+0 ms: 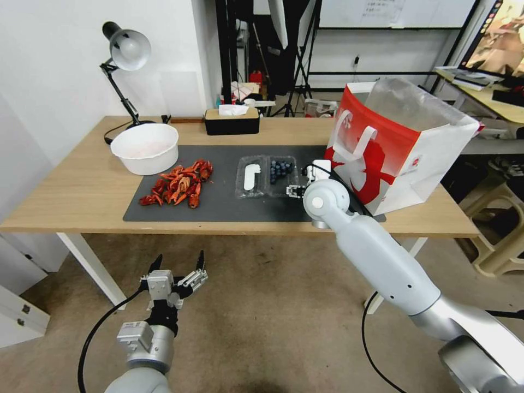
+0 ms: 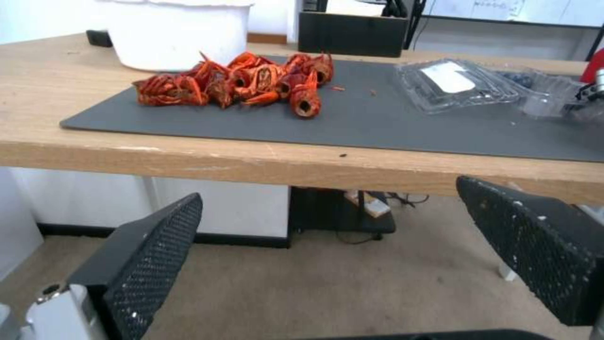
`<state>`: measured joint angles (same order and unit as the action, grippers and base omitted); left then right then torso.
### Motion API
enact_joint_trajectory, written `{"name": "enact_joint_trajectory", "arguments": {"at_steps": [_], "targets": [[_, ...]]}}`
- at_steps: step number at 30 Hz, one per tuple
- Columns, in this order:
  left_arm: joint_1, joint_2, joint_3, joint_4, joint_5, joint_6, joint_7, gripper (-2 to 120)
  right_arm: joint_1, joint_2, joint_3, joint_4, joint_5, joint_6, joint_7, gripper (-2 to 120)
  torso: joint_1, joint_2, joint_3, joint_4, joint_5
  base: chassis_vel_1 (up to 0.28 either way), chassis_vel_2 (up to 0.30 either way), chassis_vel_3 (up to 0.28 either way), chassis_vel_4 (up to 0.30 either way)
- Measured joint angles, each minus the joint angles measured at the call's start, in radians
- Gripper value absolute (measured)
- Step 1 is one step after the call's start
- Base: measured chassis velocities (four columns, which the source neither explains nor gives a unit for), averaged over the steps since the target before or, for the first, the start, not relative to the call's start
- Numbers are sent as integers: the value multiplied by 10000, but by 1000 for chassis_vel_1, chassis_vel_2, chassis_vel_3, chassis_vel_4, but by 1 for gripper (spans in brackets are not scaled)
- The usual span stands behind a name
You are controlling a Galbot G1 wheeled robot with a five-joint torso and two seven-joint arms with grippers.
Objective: Close the takeout container lid, then place the container into the takeout bag.
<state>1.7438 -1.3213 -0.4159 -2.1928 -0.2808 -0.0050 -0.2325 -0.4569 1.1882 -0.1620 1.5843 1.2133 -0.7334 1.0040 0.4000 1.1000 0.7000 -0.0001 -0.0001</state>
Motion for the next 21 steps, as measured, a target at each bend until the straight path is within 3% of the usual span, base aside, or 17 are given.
{"name": "enact_joint_trajectory", "arguments": {"at_steps": [13, 21], "targets": [[5, 4, 1, -2, -23, -26, 31, 100, 59, -72, -19, -3, -142, 0, -115, 100, 0, 0, 0, 1, 1, 0, 0, 0, 0], [19, -6, 2, -10, -12, -37, 39, 100, -100, -104, 288, 345, -586, 178, -969, 100, 0, 0, -1, 2, 1, 0, 0, 0, 0]]}}
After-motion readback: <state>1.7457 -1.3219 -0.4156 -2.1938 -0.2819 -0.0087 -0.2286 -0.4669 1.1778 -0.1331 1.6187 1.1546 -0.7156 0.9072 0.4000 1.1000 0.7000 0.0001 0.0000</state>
